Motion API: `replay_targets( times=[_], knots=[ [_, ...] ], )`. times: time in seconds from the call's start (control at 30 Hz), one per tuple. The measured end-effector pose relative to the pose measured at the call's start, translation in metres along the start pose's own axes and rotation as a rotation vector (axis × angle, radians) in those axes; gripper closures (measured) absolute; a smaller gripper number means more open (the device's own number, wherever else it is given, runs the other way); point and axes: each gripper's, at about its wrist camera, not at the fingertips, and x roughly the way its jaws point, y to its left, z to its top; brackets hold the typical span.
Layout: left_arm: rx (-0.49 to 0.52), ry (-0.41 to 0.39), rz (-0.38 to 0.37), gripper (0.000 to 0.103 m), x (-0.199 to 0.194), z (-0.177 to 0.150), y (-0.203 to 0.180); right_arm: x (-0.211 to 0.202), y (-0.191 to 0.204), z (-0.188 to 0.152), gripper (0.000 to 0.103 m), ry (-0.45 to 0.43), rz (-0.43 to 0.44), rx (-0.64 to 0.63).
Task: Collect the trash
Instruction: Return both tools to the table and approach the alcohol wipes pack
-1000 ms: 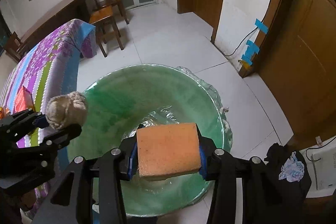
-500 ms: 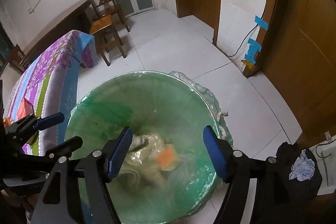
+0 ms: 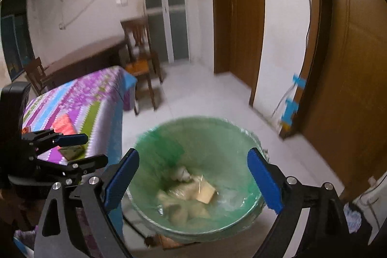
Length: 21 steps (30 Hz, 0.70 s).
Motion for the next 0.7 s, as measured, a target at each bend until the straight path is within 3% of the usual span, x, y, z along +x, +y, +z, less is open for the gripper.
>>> replay_targets(
  times=[0.2,0.37,0.43,0.53,0.67,0.7],
  knots=[
    [0.014,-0.074,0.006,0.032,-0.054,-0.023,0.011,-0.049,0.051,-0.022,0.008,-0.127,0.038,-0.013],
    [0.014,-0.111,0.008,0.024,-0.108,-0.058,0.047,-0.075,0.090,-0.035,0.005,-0.146,0.121,-0.023],
    [-0.004,-0.113,0.021,0.024,-0.129,-0.073,0.074,-0.079,0.109,-0.038,0.005,-0.127,0.179,-0.046],
    [-0.027,-0.114,0.125,0.024,-0.163,-0.097,0.126,-0.077,0.138,-0.042,0.005,-0.090,0.241,-0.086],
    [-0.161,-0.099,0.227,0.024,-0.209,-0.134,0.217,-0.071,0.175,-0.044,0.005,-0.043,0.310,-0.146],
    [-0.186,-0.100,0.282,0.024,-0.222,-0.148,0.243,-0.070,0.189,-0.046,0.005,-0.031,0.333,-0.173]
  ],
)
